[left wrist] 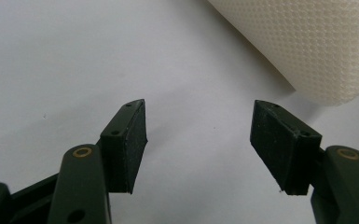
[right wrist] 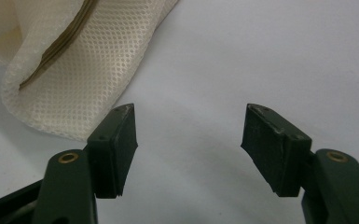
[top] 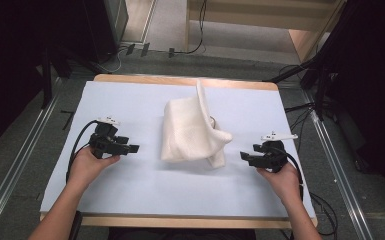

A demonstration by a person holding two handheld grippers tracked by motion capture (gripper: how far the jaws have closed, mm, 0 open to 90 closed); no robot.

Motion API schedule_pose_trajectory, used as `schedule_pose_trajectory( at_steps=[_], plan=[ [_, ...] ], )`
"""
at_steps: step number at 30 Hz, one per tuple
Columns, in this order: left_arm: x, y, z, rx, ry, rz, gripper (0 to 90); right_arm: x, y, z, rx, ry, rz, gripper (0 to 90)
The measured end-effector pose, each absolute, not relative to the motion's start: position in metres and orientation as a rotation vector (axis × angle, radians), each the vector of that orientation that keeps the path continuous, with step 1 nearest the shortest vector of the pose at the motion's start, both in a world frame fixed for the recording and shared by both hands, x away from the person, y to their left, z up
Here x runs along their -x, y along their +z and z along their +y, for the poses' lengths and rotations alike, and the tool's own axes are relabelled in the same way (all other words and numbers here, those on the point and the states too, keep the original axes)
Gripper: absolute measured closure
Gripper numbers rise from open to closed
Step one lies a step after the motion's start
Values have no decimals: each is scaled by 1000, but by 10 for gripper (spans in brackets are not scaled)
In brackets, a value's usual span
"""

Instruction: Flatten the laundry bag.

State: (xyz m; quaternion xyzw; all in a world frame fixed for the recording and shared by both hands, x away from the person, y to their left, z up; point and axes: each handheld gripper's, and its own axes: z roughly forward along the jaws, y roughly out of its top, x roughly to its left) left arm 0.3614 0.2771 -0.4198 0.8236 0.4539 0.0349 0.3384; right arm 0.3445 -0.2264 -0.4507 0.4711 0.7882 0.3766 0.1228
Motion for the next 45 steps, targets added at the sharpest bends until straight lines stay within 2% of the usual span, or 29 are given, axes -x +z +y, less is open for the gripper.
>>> schedule_pose_trajectory(
  at_steps=[13, 14, 15, 19, 21, 26, 36, 45],
  plan=[
    [-360, -417, 280, -2107, 86, 1187, 398, -344, -446, -225, -1385, 1129, 2300, 478],
    [-360, -417, 280, -2106, 85, 1186, 399, -343, -444, -225, -1394, 1137, 2300, 523],
    [-360, -417, 280, -2106, 85, 1186, 402, -343, -444, -225, -1394, 1137, 2300, 523],
    [-359, -416, 279, -2098, 68, 1196, 422, -343, -439, -225, -1400, 1170, 2323, 693],
    [-358, -417, 278, -2113, 69, 1184, 458, -344, -436, -222, -1389, 1180, 2331, 746],
    [-357, -415, 277, -2109, 69, 1169, 481, -348, -430, -212, -1383, 1197, 2355, 828],
    [-358, -412, 280, -2094, 48, 1191, 509, -363, -427, -192, -1378, 1235, 2370, 857],
    [-357, -409, 282, -2097, 63, 1195, 476, -369, -422, -176, -1342, 1288, 2377, 861]
  ],
)
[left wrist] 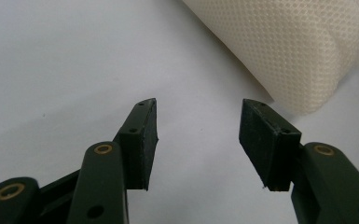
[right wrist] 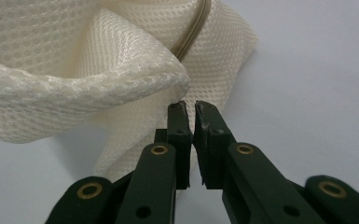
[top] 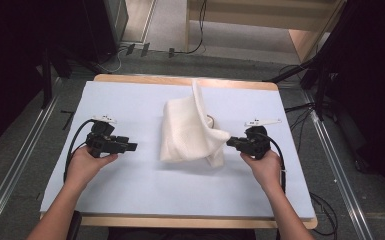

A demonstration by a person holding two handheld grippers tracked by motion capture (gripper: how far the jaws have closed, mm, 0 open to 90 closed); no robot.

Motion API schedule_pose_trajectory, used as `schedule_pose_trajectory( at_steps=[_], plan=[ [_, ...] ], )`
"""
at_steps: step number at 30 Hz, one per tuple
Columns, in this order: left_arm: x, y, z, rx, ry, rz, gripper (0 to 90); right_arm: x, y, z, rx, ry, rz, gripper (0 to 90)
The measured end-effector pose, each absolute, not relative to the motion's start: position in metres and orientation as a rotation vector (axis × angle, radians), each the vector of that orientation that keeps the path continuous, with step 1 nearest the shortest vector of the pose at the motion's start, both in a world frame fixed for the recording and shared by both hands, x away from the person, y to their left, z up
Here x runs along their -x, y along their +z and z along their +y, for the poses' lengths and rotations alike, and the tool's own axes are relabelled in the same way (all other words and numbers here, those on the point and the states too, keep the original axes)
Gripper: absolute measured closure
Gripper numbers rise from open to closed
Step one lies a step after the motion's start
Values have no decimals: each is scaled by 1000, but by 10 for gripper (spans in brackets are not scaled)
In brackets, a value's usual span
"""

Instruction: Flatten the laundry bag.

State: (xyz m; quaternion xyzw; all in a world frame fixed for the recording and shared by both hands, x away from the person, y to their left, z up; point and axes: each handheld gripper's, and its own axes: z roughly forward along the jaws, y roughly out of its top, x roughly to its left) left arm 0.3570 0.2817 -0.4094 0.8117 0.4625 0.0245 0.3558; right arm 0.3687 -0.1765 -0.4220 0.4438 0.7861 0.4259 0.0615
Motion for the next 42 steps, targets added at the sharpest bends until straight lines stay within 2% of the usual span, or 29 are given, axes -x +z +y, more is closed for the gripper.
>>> schedule_pose_trajectory(
  at_steps=[21, 33, 42],
  plan=[
    [-347, -402, 305, -2016, 82, 1248, 447, -366, -397, -108, -1129, 1459, 2430, 861],
    [-338, -397, 316, -1973, 97, 1264, 439, -363, -403, -60, -1016, 1490, 2513, 858],
    [-326, -379, 332, -1929, 130, 1258, 431, -354, -403, -26, -908, 1548, 2565, 855]
  ],
)
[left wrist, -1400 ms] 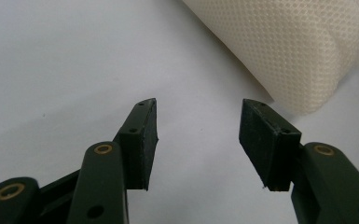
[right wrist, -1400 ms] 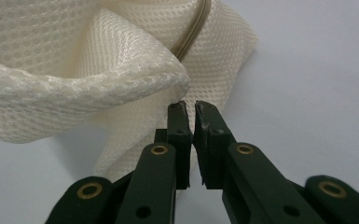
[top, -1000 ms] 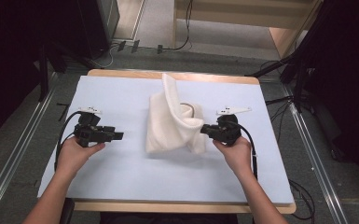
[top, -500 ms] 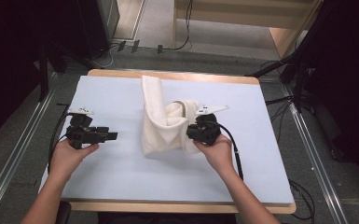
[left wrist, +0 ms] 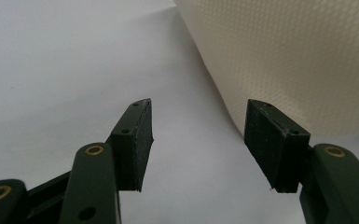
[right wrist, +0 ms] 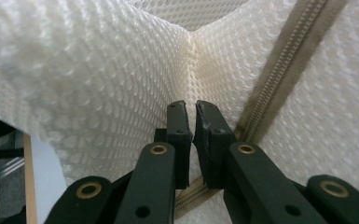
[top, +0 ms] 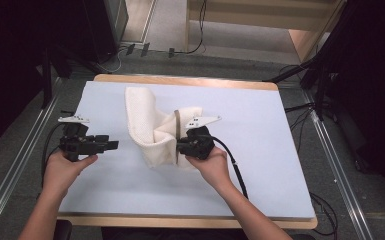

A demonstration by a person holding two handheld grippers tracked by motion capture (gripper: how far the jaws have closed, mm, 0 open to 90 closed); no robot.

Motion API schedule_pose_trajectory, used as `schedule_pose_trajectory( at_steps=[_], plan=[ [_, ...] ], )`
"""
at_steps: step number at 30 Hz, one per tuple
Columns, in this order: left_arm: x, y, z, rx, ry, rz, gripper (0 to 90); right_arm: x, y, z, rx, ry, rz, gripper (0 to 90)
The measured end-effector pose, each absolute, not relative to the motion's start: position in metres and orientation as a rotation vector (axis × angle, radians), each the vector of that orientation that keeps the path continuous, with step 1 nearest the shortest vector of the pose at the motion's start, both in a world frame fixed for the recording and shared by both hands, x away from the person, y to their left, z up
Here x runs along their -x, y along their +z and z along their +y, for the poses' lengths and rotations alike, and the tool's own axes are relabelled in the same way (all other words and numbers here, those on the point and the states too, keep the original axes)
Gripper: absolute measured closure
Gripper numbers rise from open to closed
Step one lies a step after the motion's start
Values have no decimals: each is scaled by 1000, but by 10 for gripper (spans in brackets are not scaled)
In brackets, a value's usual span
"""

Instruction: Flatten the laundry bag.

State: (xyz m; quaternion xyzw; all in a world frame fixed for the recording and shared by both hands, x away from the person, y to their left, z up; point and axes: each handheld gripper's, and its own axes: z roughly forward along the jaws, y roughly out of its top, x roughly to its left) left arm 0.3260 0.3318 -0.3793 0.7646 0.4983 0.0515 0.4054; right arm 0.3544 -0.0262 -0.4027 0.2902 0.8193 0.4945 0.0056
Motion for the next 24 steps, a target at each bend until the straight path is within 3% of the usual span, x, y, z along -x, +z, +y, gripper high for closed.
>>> schedule_pose_trajectory(
  at_steps=[16, 24],
  plan=[
    [-331, -339, 335, -1847, 101, 1222, 296, -361, -424, -1, -888, 1444, 2668, 855],
    [-348, -344, 311, -1896, 30, 1247, 312, -359, -430, 2, -886, 1413, 2691, 855]
  ],
)
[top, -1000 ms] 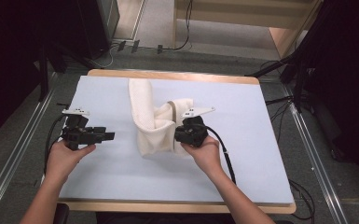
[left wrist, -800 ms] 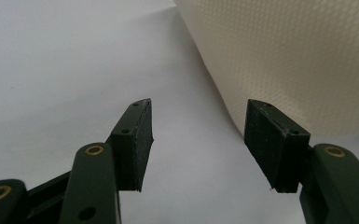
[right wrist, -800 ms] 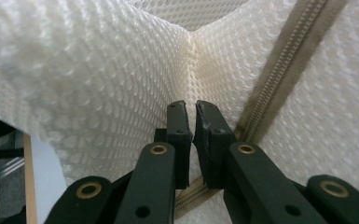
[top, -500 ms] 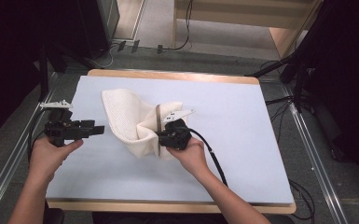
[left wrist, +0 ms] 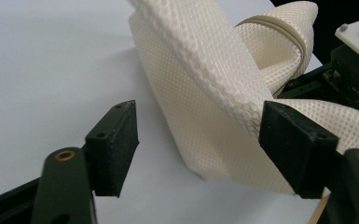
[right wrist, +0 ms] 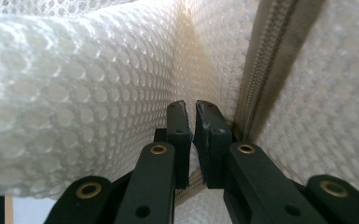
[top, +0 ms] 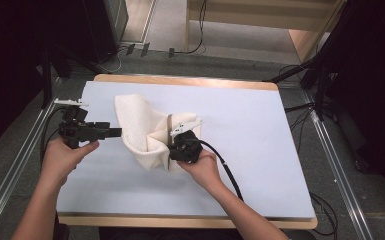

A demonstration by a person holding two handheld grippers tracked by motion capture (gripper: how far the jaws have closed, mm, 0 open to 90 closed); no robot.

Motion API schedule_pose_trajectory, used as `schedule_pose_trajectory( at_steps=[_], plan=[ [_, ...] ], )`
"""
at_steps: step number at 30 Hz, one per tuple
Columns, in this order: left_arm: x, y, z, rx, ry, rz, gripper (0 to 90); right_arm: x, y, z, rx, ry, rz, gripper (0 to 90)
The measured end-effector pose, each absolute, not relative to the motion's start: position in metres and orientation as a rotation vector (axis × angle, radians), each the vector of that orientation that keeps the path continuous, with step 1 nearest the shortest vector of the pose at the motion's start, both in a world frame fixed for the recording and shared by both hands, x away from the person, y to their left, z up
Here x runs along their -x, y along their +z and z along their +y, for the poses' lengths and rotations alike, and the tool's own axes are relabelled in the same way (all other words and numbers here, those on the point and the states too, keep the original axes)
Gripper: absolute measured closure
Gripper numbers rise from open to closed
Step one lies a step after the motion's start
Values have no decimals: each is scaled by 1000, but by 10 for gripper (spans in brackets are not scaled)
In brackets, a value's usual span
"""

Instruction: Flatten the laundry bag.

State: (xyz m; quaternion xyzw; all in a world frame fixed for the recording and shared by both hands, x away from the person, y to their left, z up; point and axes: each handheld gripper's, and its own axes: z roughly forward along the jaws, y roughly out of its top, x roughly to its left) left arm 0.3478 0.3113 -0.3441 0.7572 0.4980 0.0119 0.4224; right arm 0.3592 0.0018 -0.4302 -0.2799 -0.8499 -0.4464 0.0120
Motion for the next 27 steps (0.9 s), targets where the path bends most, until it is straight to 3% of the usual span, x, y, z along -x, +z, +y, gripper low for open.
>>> schedule_pose_trajectory(
  at_steps=[6, 10, 14, 15, 16, 17, 19, 20, 21, 27],
  plan=[
    [-354, -342, 297, -1927, -9, 1233, 347, -360, -432, 0, 876, -1378, -2653, 855],
    [-352, -325, 287, -1952, 35, 1186, 332, -359, -434, -1, 873, -1374, -2660, 855],
    [-360, -331, 271, -2012, 40, 1211, 344, -355, -435, 1, 878, -1364, -2662, 855],
    [-363, -336, 268, -2035, 38, 1221, 376, -354, -435, 1, 873, -1368, -2664, 854],
    [-363, -336, 268, -2035, 38, 1221, 464, -354, -435, 1, 873, -1368, -2664, 854],
    [-365, -340, 265, -2044, 39, 1231, 464, -354, -435, 1, 871, -1372, -2669, 851],
    [-368, -350, 261, -2056, 2, 1211, 763, -353, -432, -2, 869, -1358, -2681, 831],
    [-368, -355, 260, -2053, -8, 1209, 763, -353, -432, -2, 869, -1358, -2681, 831],
    [-368, -361, 259, -2053, -16, 1212, 844, -352, -429, -6, 864, -1347, -2699, 814],
    [-364, -365, 259, -2054, 1, 1201, 858, -346, -411, -26, 873, -1378, -2710, 748]
  ],
)
